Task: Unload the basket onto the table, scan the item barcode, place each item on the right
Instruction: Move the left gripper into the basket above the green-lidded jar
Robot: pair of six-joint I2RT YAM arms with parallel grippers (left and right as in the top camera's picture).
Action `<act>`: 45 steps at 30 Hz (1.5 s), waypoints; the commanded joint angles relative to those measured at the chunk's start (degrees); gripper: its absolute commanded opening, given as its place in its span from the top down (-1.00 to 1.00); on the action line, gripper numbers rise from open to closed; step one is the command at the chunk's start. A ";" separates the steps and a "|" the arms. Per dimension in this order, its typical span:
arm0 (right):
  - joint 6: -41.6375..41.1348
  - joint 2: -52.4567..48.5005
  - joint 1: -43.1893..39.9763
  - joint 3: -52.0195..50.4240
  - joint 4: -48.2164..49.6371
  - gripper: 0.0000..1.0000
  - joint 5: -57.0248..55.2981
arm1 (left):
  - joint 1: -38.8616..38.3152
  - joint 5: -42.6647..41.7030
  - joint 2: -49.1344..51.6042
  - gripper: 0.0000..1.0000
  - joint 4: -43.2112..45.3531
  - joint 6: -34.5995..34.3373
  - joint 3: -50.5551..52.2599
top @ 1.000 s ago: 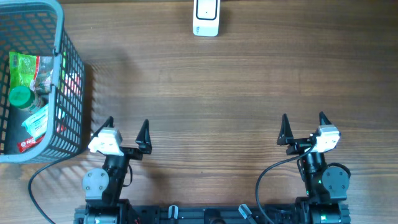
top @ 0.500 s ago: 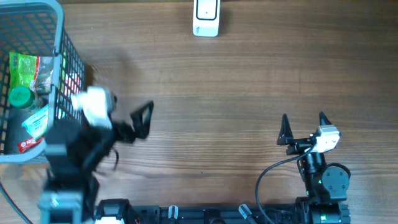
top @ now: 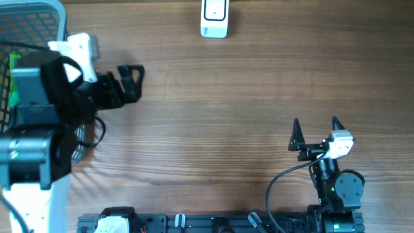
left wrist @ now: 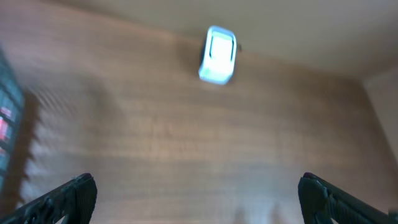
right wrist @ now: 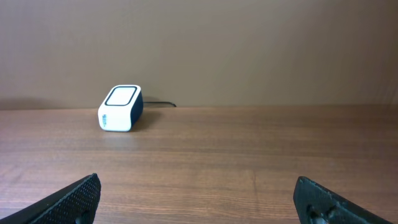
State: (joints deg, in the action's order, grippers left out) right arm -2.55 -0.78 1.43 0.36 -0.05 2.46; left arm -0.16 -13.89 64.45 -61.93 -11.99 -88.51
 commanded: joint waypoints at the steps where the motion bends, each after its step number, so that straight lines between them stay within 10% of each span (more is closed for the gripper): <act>1: -0.48 0.50 0.26 -0.07 0.20 -0.99 -0.96 | 3.45 17.16 7.85 -1.00 -9.03 -9.27 -20.50; 15: -0.48 0.50 0.26 -0.07 0.20 -0.99 -0.96 | 33.59 15.47 23.63 -1.00 -16.28 -29.42 -28.41; 20: -0.48 0.50 0.26 -0.07 0.20 -0.99 -0.96 | 34.47 15.63 29.88 -1.00 -16.17 -29.97 -28.39; 31: -0.50 0.50 0.26 -0.07 0.20 -0.99 -0.96 | 34.47 24.55 46.82 -1.00 -21.92 -68.96 -28.39; 45: -0.48 0.50 0.26 -0.07 0.20 -1.00 -0.96 | 34.47 33.29 60.41 -1.00 -21.03 -85.99 -28.39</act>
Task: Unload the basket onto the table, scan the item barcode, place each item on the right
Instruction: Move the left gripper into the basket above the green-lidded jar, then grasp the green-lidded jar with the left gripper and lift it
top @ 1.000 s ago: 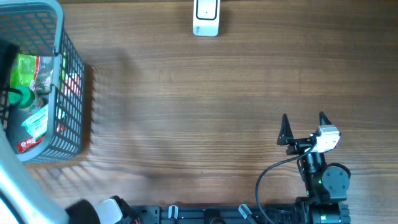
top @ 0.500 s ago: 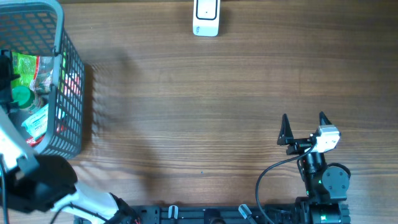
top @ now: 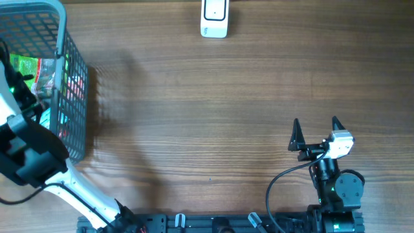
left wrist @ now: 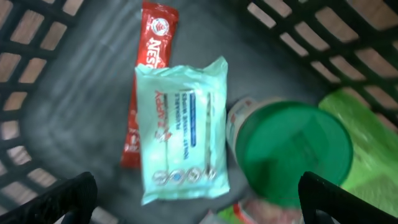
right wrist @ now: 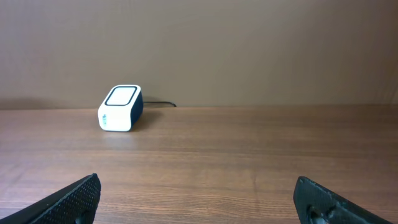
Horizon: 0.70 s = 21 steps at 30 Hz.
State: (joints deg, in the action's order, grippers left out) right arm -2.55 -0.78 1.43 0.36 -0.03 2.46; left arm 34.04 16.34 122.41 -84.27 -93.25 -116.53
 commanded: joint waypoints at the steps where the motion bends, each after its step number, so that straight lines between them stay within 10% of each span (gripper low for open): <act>1: -0.48 0.50 0.26 -0.07 0.17 -1.00 -0.96 | 0.26 3.06 3.23 -1.00 2.34 -4.70 -0.37; 21: -0.48 0.50 0.26 -0.07 0.20 -1.00 -0.96 | 0.26 2.82 2.05 -1.00 10.32 2.97 -0.46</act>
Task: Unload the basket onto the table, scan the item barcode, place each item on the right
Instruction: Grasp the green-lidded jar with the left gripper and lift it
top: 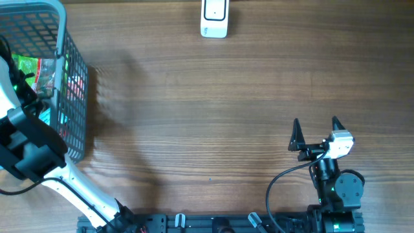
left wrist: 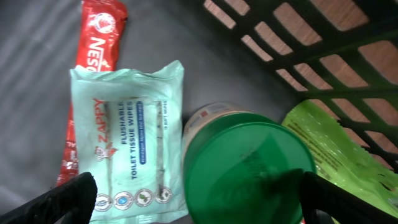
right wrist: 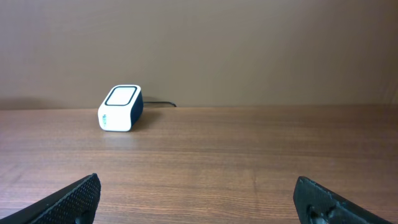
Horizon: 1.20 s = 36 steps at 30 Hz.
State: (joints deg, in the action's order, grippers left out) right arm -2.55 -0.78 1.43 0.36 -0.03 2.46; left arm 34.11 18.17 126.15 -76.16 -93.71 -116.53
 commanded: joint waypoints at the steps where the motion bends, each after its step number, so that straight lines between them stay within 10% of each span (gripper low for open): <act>1: -0.50 0.50 0.26 -0.07 0.17 -0.99 -0.96 | 0.20 0.98 -1.99 -0.99 3.56 5.01 -0.46; 31: -0.48 0.50 0.28 -0.07 0.17 -1.00 -0.96 | 0.68 -0.07 6.69 -1.00 7.04 7.13 -0.37; 36: -0.48 0.50 0.26 -0.07 0.17 -0.99 -0.96 | 0.92 -0.09 8.41 -0.38 6.21 7.17 -0.28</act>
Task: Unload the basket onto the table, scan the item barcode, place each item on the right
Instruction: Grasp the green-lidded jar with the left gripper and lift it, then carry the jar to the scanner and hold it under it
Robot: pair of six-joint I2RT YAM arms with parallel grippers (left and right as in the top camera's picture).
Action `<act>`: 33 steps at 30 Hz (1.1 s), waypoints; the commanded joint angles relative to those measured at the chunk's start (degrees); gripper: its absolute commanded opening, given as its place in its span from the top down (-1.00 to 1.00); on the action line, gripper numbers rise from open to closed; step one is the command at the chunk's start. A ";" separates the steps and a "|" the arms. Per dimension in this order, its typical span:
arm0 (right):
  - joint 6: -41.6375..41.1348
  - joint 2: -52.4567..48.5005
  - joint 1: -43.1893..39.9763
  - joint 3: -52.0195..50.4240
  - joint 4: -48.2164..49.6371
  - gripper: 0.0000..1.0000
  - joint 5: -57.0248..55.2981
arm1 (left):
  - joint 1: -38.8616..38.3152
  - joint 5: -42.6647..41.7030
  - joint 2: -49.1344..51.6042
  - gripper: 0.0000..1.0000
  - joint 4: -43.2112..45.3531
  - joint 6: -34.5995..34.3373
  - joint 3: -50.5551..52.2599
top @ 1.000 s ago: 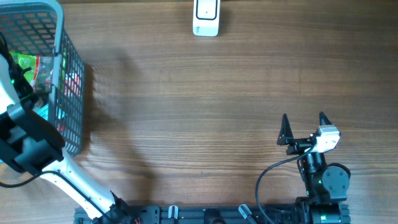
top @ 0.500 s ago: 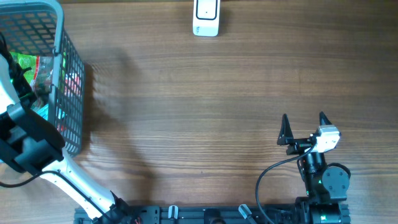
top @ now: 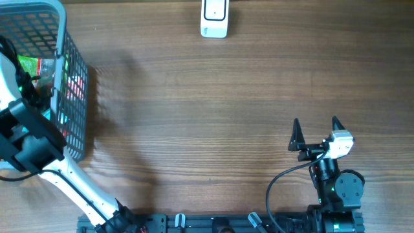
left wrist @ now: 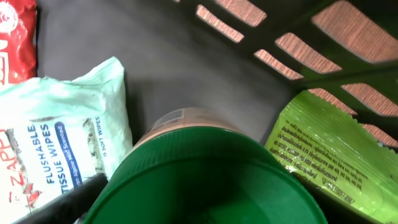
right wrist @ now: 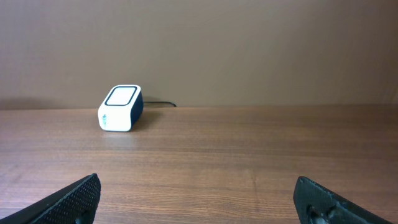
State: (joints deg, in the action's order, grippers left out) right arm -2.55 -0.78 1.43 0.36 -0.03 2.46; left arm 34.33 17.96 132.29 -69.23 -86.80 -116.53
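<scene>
A jar with a green lid [left wrist: 205, 177] stands in the grey wire basket [top: 62, 39] at the table's left edge. My left gripper [left wrist: 199, 208] is down inside the basket, open, with one finger on each side of the lid, which fills the lower part of the left wrist view. In the overhead view the arm hides the jaws. The white barcode scanner [top: 214, 18] sits at the far middle edge, and shows as the scanner [right wrist: 120, 109] in the right wrist view. My right gripper [top: 315, 133] rests open and empty at the near right.
Beside the jar lie a pale green pack of tissue wipes [left wrist: 56, 137], a red sachet [left wrist: 15, 28] and a yellow-green bag [left wrist: 329, 146]. The basket's dark lattice wall [left wrist: 292, 50] rises close behind them. A wooden table [top: 226, 110] spreads between basket and scanner.
My left gripper has come lower and closer onto the green-lidded jar, so the lid now sits between the open fingers. The right arm has not moved.
My left gripper was first over the table beside the basket, facing the scanner. Then it was inside the basket above the wipes and jar, then nearer the jar. Now it straddles the jar's lid. The right gripper has stayed open in place throughout.
</scene>
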 commanded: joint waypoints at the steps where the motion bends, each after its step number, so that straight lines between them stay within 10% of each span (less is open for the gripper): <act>1: -0.48 0.50 0.26 -0.04 0.20 -0.99 -0.96 | 0.68 0.09 2.40 -0.25 -0.81 0.28 -0.13; 16: -0.50 0.50 0.26 -0.07 0.17 -1.00 -0.96 | 0.68 0.13 -2.95 -0.01 -3.43 2.67 -0.28; 33: -0.48 0.50 0.28 -0.07 0.17 -0.99 -0.96 | 0.24 -9.57 -41.70 -0.08 -4.39 5.64 -2.45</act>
State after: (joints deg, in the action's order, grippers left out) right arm -2.55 -0.78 1.43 0.36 -0.03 2.46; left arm 34.59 14.20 98.61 -73.71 -82.81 -117.89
